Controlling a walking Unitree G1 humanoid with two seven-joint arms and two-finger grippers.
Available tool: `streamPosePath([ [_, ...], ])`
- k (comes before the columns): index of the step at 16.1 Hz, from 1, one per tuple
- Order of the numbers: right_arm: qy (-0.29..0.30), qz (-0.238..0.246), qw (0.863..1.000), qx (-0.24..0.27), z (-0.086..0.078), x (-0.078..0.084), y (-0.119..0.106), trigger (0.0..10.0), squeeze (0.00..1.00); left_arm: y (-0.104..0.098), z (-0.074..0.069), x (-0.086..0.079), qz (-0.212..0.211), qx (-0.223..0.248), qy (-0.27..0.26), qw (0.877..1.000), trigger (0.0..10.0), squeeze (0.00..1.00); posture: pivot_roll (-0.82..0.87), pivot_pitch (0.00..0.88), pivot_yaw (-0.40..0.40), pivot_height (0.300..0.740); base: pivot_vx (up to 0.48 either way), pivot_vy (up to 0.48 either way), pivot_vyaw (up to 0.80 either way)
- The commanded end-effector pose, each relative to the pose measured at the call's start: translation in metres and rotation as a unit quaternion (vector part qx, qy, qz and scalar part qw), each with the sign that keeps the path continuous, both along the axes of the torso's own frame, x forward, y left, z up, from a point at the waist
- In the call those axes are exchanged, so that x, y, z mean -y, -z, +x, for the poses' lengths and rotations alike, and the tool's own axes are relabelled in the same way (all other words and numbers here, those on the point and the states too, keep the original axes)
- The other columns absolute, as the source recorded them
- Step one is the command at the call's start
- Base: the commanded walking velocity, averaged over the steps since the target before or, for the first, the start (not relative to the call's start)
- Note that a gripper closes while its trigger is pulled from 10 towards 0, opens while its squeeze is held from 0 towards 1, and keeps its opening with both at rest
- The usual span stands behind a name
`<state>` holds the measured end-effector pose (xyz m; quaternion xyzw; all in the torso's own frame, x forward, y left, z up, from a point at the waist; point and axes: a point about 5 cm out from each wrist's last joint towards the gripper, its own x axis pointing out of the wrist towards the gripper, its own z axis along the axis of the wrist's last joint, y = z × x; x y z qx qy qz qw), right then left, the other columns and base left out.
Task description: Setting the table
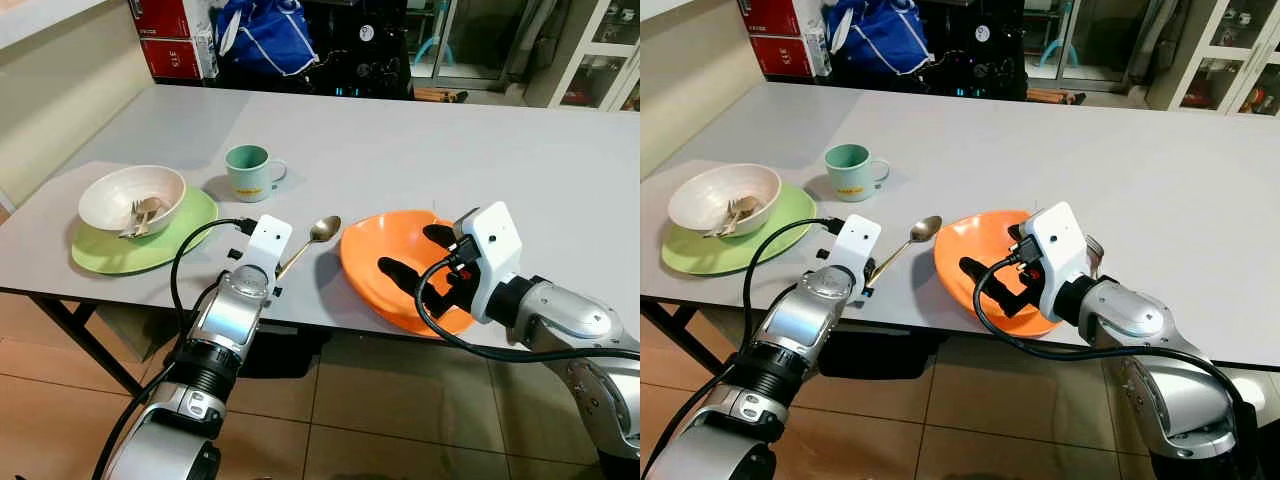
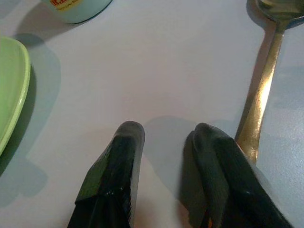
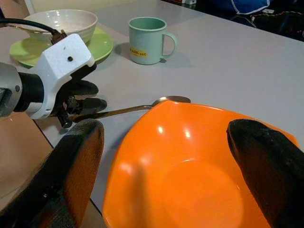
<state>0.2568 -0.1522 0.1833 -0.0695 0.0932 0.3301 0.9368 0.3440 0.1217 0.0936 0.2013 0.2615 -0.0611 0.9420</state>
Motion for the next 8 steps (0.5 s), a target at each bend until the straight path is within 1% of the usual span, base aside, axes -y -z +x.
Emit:
streamPosePath([
  [1, -0.011, -0.001, 1.0, 0.003, -0.0041, -0.0022, -0.0021, 10.0, 0.0, 0.0014, -0.0016, 0.0029, -0.001, -0.009, 0.013, 1.0, 10.0, 0.0, -0.05, 0.0, 0.036, 0.74, 0.0, 0.0, 0.0],
  [8, -0.014, -0.005, 1.0, 0.004, -0.0037, -0.002, -0.0017, 10.0, 0.0, -0.0065, -0.0081, 0.0075, 0.002, -0.009, 0.04, 0.999, 10.0, 0.0, -0.05, 0.0, 0.035, 0.74, 0.0, 0.0, 0.0],
])
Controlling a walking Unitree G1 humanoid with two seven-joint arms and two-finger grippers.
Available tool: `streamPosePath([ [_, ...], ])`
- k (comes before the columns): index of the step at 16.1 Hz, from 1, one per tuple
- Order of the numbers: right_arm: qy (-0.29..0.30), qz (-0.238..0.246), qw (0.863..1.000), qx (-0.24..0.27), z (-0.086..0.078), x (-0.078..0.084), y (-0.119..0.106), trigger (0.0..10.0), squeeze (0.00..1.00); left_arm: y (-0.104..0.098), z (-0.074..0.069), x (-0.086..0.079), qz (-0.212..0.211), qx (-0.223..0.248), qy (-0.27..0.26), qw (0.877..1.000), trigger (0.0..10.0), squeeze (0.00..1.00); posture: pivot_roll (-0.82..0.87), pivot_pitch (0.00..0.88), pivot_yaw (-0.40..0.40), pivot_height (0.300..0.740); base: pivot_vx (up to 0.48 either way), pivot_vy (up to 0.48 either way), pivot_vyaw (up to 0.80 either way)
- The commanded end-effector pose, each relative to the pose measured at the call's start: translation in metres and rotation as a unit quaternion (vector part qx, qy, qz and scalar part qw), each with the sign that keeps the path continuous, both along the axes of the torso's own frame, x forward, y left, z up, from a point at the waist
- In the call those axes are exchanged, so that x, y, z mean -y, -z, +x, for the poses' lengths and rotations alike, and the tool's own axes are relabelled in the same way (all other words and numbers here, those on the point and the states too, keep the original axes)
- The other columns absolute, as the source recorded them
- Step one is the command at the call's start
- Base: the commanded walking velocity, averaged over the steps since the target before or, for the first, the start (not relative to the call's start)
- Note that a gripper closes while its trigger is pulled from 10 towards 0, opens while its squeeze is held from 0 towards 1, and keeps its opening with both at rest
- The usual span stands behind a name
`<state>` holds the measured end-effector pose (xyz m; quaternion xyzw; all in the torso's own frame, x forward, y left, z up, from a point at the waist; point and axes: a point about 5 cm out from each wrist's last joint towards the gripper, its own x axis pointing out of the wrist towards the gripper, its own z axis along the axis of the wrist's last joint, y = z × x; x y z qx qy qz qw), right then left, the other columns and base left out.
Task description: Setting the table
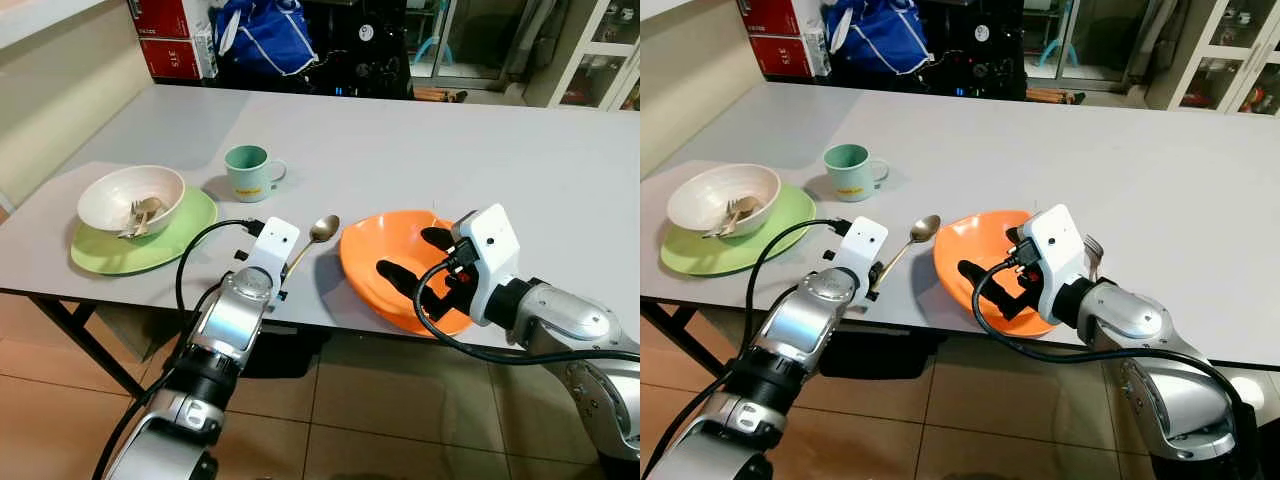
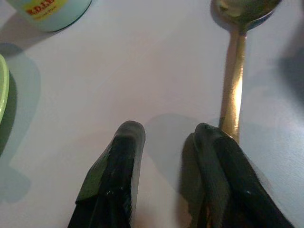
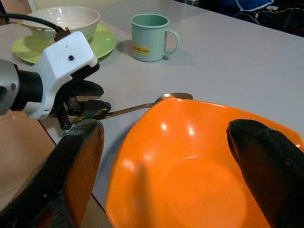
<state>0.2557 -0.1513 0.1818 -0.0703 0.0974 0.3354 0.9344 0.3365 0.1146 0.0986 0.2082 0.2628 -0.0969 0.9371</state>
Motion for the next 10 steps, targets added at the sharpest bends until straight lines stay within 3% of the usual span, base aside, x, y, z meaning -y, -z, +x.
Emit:
streamPosePath([
  [1, -0.009, -0.004, 1.0, 0.008, -0.0025, -0.001, -0.0035, 10.0, 0.0, -0.0037, -0.0016, 0.0006, 0.004, 0.001, 0.009, 1.0, 10.0, 0.0, -0.05, 0.0, 0.035, 0.74, 0.0, 0.0, 0.0],
  [10, -0.01, -0.007, 1.0, 0.01, -0.0009, 0.0003, -0.0044, 10.0, 0.0, -0.0068, -0.0086, 0.0043, -0.007, -0.009, 0.023, 1.0, 10.0, 0.0, -0.05, 0.0, 0.034, 0.74, 0.0, 0.0, 0.0],
])
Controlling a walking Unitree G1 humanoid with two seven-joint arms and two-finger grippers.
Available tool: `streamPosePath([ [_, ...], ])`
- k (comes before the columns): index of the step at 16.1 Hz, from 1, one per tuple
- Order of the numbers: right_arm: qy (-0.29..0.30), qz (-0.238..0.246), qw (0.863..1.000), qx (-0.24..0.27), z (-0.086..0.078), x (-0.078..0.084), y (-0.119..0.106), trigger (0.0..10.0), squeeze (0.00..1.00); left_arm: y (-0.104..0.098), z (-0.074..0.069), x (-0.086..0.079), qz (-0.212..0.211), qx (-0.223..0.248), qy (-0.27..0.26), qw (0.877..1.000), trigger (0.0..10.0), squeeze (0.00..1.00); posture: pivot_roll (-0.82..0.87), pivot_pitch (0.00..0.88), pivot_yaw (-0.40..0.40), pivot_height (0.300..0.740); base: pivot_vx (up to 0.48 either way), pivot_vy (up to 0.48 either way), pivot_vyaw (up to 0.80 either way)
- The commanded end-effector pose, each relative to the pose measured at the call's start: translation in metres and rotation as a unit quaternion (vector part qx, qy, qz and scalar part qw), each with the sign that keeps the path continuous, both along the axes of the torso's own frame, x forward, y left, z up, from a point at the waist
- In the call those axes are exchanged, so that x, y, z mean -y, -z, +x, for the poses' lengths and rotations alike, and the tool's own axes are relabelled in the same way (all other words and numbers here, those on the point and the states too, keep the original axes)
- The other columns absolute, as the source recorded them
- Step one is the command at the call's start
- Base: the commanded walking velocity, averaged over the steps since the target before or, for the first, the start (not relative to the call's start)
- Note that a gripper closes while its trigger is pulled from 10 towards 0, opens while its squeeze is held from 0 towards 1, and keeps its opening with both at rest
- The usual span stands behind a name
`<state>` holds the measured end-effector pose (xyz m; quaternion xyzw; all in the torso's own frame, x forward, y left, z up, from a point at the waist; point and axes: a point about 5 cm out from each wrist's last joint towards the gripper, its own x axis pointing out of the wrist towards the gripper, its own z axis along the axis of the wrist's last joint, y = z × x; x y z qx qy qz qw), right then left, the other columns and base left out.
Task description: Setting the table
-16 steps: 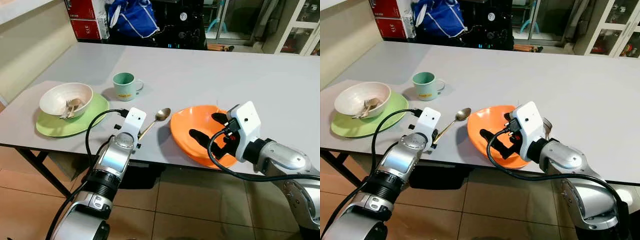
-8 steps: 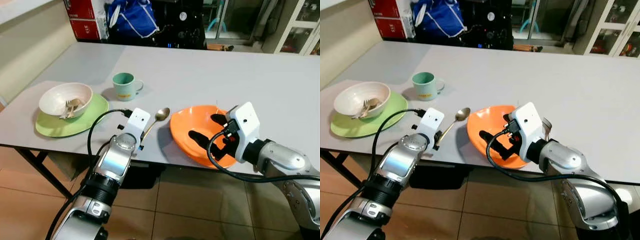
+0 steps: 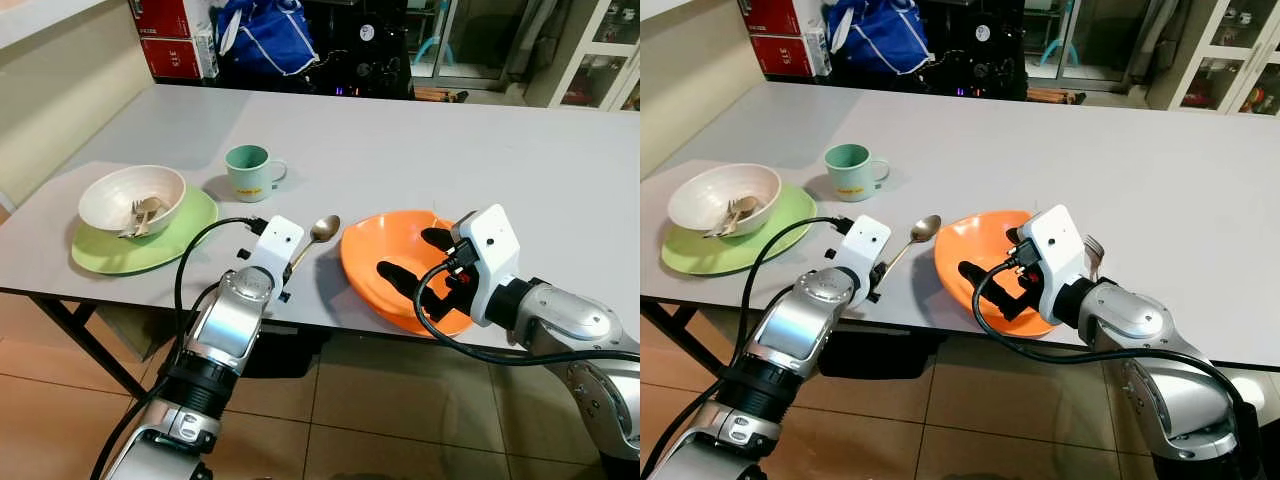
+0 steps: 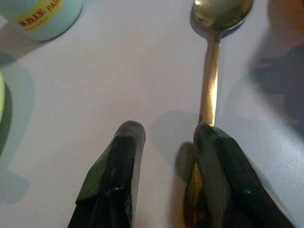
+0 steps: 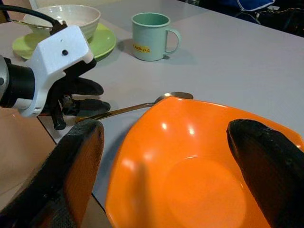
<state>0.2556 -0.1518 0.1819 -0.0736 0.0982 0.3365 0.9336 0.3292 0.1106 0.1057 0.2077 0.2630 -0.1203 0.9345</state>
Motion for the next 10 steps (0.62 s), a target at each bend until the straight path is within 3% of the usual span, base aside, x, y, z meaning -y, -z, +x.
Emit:
streamPosePath([
  [1, -0.009, -0.004, 1.0, 0.01, -0.0008, -0.0001, -0.0043, 10.0, 0.0, 0.0011, -0.0018, 0.0003, -0.005, -0.008, 0.0, 1.0, 10.0, 0.0, -0.05, 0.0, 0.033, 0.74, 0.0, 0.0, 0.0],
  [10, -0.008, -0.006, 1.0, 0.01, -0.0009, 0.0015, -0.0045, 10.0, 0.0, -0.0005, -0.0041, 0.0057, -0.045, -0.027, 0.0, 0.999, 10.0, 0.0, -0.05, 0.0, 0.032, 0.74, 0.0, 0.0, 0.0],
])
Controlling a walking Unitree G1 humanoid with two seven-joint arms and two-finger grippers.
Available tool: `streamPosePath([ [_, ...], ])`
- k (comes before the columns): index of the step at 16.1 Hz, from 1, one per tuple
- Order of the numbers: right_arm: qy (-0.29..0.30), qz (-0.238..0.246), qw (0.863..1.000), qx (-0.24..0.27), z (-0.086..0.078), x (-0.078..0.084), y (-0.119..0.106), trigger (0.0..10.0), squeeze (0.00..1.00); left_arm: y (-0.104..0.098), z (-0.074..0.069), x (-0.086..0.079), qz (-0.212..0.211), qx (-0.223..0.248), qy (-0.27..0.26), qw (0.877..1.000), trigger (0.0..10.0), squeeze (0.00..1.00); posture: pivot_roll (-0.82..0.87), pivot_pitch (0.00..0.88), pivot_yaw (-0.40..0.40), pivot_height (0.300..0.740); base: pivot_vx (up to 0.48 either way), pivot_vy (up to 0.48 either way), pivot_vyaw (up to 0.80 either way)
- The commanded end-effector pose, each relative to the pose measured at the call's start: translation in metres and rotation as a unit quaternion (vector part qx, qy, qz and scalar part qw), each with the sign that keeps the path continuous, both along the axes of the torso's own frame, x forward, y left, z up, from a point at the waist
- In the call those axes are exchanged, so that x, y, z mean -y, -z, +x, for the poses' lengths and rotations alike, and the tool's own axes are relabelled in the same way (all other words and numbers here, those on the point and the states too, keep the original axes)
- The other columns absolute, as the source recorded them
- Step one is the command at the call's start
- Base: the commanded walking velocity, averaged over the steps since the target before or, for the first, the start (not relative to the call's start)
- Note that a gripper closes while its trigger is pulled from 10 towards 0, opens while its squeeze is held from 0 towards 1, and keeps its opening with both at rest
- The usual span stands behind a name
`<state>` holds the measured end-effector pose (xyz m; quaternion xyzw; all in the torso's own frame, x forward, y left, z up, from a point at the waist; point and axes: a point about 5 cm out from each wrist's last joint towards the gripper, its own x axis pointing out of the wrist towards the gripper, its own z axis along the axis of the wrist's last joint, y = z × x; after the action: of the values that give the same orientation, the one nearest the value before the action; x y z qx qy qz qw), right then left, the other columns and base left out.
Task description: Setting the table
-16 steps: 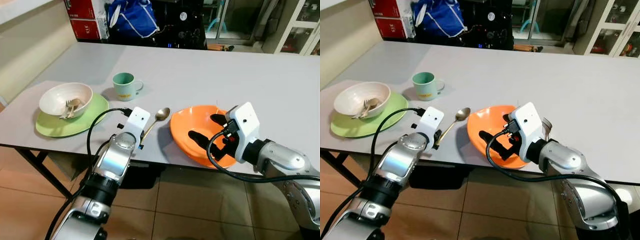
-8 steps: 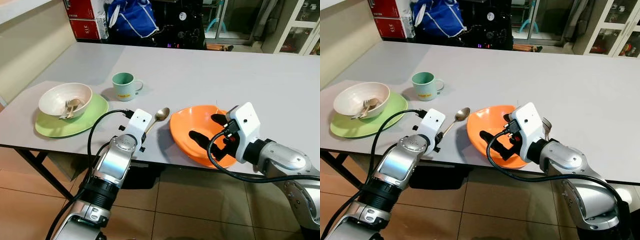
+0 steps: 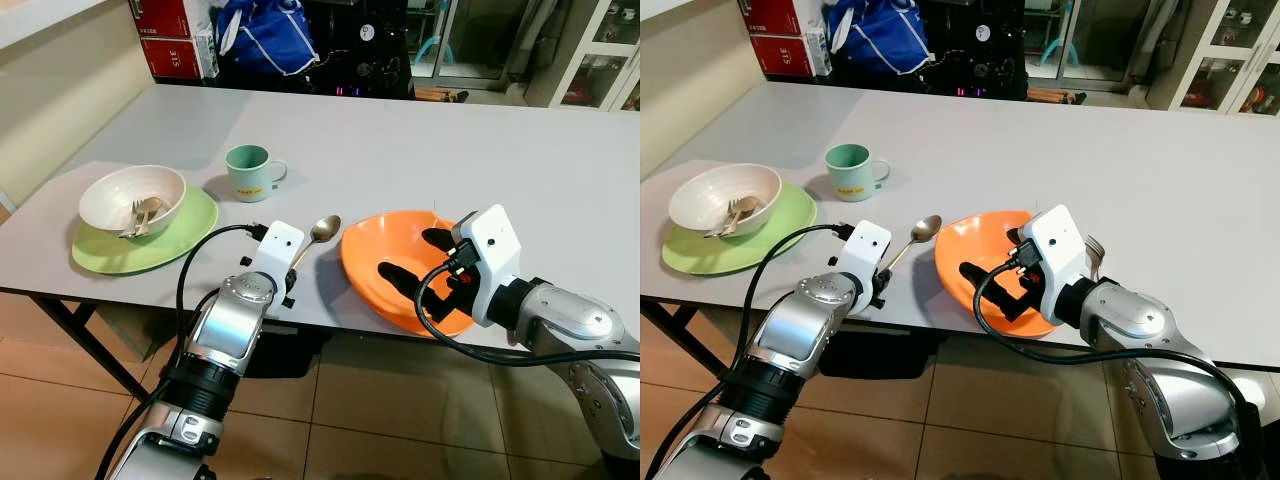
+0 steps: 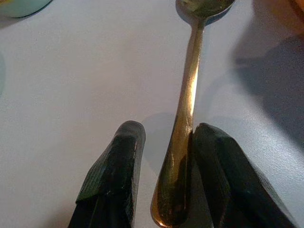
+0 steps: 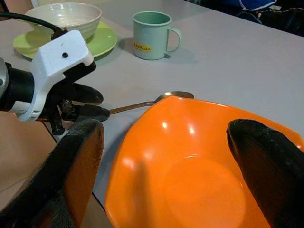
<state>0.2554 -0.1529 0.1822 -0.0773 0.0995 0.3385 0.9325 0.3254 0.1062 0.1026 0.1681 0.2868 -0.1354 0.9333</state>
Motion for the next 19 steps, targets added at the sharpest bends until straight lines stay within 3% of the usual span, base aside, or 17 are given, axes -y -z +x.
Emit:
streamPosePath([
  [1, -0.006, -0.003, 1.0, 0.01, -0.001, 0.001, -0.004, 10.0, 0.0, -0.004, 0.0, 0.002, -0.01, 0.002, 0.003, 1.0, 10.0, 0.0, -0.05, 0.0, 0.032, 0.74, 0.0, 0.0, 0.0],
  [19, -0.007, -0.013, 1.0, 0.007, 0.0, 0.004, -0.004, 10.0, 0.0, -0.004, -0.007, 0.013, -0.081, -0.046, 0.014, 0.996, 10.0, 0.0, -0.05, 0.0, 0.031, 0.74, 0.0, 0.0, 0.0],
])
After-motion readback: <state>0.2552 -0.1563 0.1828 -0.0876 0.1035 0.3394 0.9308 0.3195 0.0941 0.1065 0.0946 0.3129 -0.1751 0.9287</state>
